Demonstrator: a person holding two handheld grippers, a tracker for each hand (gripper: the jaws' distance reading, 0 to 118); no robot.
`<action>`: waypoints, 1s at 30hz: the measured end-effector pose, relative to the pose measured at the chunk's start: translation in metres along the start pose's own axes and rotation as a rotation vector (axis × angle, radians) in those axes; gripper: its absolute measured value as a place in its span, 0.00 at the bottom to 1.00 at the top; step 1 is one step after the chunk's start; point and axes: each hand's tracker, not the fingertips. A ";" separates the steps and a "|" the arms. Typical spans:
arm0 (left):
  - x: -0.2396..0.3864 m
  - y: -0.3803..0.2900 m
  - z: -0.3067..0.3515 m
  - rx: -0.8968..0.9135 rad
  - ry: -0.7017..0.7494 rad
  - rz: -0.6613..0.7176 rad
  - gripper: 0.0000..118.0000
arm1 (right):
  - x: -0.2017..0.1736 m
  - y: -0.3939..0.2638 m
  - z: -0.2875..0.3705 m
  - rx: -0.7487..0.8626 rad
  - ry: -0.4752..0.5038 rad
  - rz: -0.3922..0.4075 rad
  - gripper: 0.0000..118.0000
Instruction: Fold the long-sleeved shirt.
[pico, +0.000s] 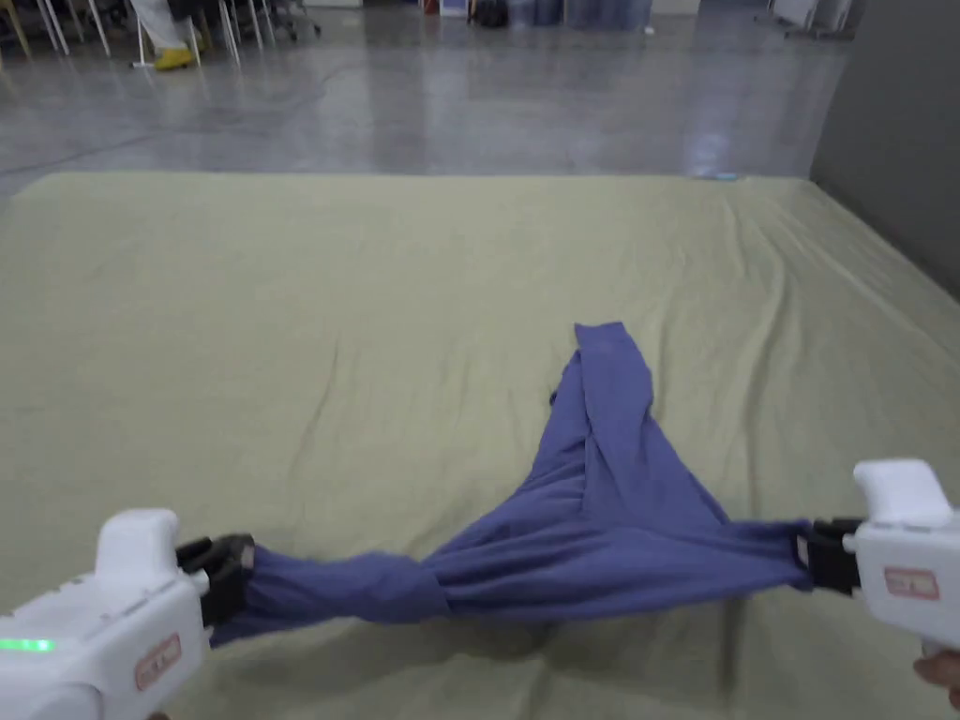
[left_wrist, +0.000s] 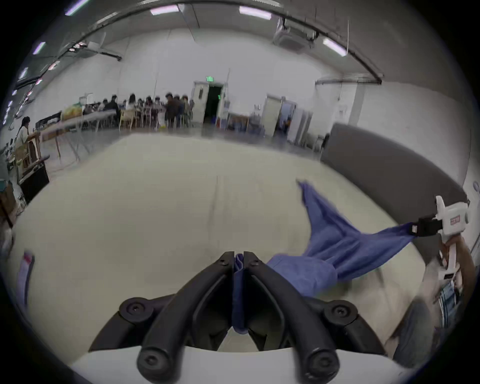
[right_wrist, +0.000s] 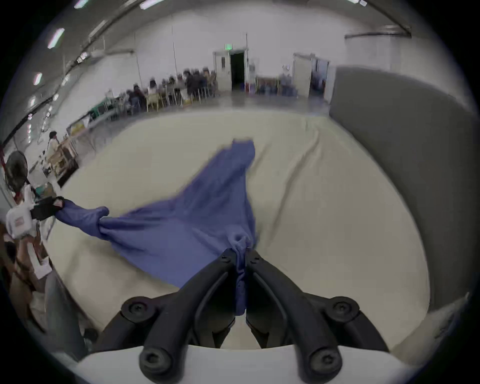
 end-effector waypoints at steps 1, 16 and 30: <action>-0.007 -0.023 -0.005 -0.037 -0.012 -0.007 0.03 | -0.003 -0.020 -0.010 -0.057 0.004 -0.005 0.05; 0.023 -0.054 0.018 -0.057 -0.003 0.104 1.00 | -0.001 -0.050 0.025 -0.009 -0.106 -0.090 0.97; 0.070 -0.042 -0.037 -0.016 -0.062 0.135 0.00 | -0.011 -0.052 -0.003 -0.073 -0.051 -0.073 0.98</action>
